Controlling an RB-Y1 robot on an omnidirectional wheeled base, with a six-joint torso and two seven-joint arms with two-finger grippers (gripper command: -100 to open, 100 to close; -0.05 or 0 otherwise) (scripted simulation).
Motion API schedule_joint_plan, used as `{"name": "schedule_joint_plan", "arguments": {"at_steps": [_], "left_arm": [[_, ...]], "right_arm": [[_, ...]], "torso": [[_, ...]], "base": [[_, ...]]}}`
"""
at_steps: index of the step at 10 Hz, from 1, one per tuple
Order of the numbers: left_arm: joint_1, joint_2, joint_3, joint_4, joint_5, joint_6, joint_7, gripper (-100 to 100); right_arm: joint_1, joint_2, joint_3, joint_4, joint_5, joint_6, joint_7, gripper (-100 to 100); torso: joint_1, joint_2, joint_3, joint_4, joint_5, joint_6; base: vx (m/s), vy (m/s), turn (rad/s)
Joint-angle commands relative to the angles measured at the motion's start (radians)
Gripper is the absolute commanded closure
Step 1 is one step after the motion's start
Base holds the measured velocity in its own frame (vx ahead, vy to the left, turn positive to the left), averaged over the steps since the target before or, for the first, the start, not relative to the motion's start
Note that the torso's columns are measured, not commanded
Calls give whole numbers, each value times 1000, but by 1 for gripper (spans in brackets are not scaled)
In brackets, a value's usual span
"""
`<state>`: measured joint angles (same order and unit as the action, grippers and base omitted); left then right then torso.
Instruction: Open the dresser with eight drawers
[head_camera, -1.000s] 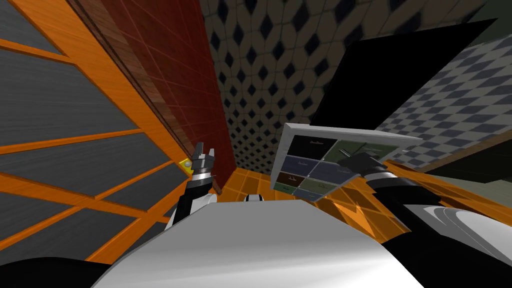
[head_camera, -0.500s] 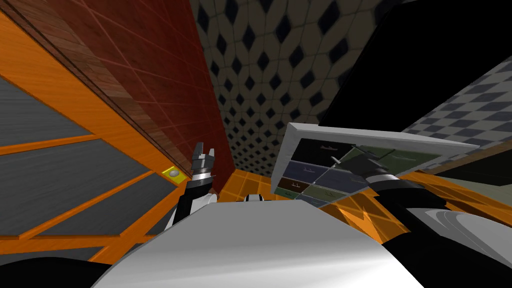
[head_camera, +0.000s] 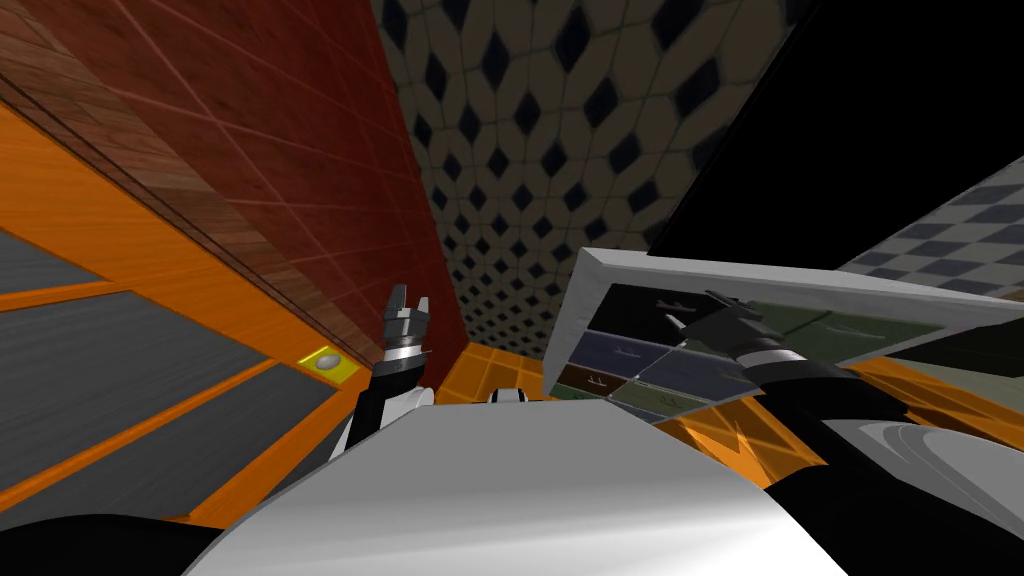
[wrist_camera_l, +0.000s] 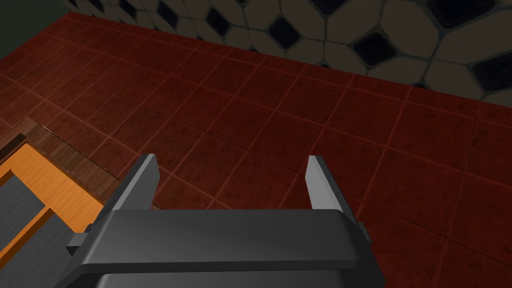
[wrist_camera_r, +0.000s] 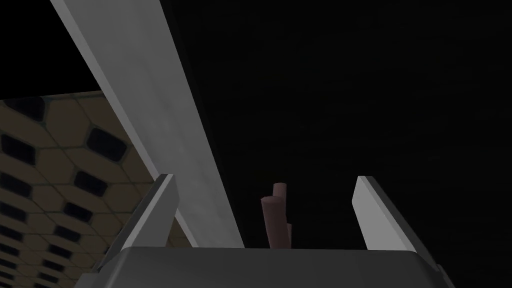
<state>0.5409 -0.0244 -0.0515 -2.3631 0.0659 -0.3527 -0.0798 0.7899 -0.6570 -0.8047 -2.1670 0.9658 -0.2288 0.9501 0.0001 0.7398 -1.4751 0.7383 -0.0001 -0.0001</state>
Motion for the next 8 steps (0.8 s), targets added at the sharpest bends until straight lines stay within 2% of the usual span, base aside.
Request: {"name": "schedule_joint_plan", "arguments": {"at_steps": [1,4,5,8], "left_arm": [[0,0,0,0,0,0,0,0],[-1,0,0,0,0,0,0,0],[0,0,0,0,0,0,0,0],[0,0,0,0,0,0,0,0]], "right_arm": [[5,0,-3,-12,-4,-5,-3,100],[12,1,-8,-27,-8,-10,-7,100],[10,2,-5,-20,-7,-12,-4,100],[21,6,-6,-40,-11,-24,-7,100]], "torso": [[0,1,1,1,0,0],[4,8,5,3,2,1],[5,3,2,3,4,1],[5,1,0,1,3,0]], "base": [[-97,19,-68],[-190,66,-56],[-88,45,-21],[-164,48,-65]]}}
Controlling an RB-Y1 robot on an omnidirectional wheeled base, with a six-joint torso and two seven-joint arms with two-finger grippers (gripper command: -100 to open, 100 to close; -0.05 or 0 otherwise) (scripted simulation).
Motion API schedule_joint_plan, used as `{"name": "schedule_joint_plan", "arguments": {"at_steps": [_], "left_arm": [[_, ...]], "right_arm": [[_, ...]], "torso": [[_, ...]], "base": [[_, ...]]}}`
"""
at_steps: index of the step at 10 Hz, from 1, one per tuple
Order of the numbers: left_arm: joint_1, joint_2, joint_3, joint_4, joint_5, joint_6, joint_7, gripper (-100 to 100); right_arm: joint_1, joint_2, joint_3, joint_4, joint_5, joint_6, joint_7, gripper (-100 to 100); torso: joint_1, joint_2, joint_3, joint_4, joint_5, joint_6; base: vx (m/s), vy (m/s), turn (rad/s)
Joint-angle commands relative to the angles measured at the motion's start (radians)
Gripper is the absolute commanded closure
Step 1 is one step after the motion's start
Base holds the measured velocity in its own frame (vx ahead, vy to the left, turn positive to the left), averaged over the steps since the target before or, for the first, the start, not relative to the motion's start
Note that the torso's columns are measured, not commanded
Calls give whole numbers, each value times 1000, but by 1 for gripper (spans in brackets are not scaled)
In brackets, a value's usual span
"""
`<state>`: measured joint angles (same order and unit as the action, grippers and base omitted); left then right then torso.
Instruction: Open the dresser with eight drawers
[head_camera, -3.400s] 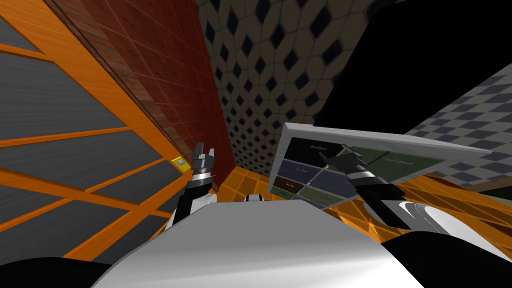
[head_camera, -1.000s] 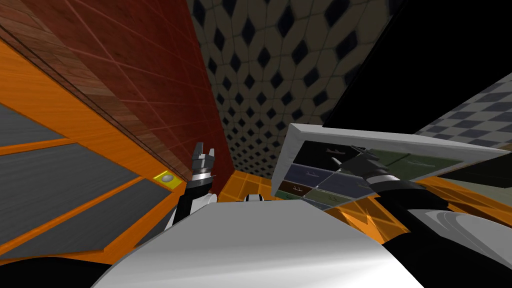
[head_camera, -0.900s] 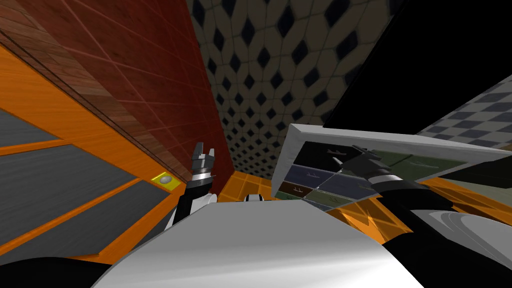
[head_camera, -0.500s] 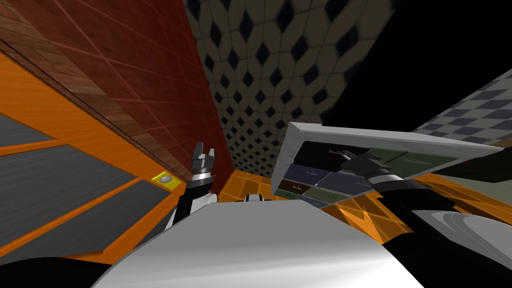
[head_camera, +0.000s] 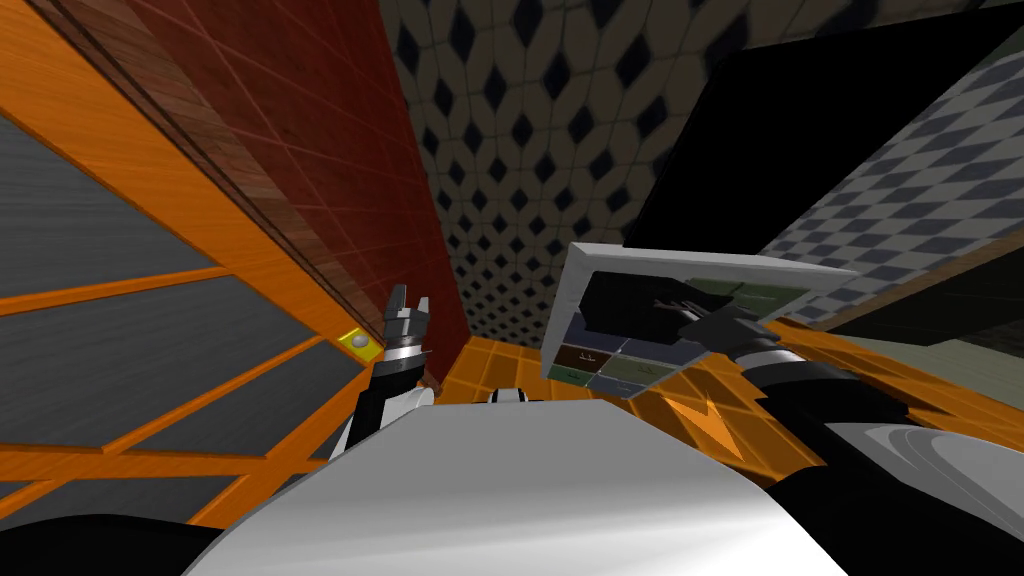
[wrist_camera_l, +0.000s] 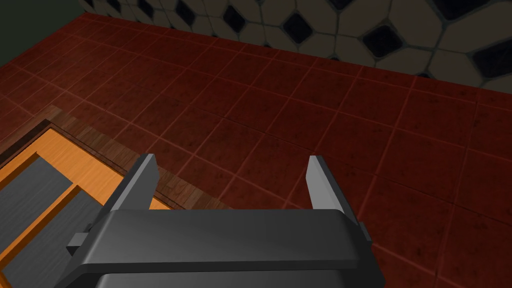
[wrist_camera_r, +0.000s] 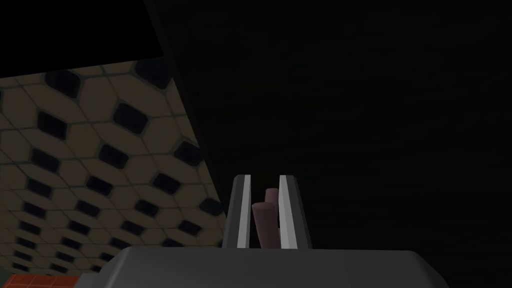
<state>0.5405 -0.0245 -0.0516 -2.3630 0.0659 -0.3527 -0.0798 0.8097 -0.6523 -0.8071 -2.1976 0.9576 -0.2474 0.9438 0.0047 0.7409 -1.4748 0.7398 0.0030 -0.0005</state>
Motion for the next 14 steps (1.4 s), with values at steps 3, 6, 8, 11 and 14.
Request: {"name": "schedule_joint_plan", "arguments": {"at_steps": [3,6,8,11,14], "left_arm": [[0,0,0,0,0,0,0,0],[1,0,0,0,0,0,0,0],[0,0,0,0,0,0,0,0],[0,0,0,0,0,0,0,0],[0,0,0,0,0,0,0,0]], "right_arm": [[50,-59,-72,-23,-40,-3,-64,-100],[89,-107,-129,-38,-72,-5,-115,-100],[102,-103,-133,-47,-75,-13,-118,-100],[106,-104,-131,-45,-76,-17,-121,0],[109,-103,-127,-43,-75,-20,-121,0]], "torso": [[-5,-13,-7,-5,-4,-1],[-5,-4,-2,-2,-3,0],[-1,4,2,4,2,2],[-1,2,1,1,0,1],[-2,-2,-1,0,-1,0]], "base": [[22,15,-92],[71,-1,-72],[36,3,-49],[3,0,2],[0,0,0]]}}
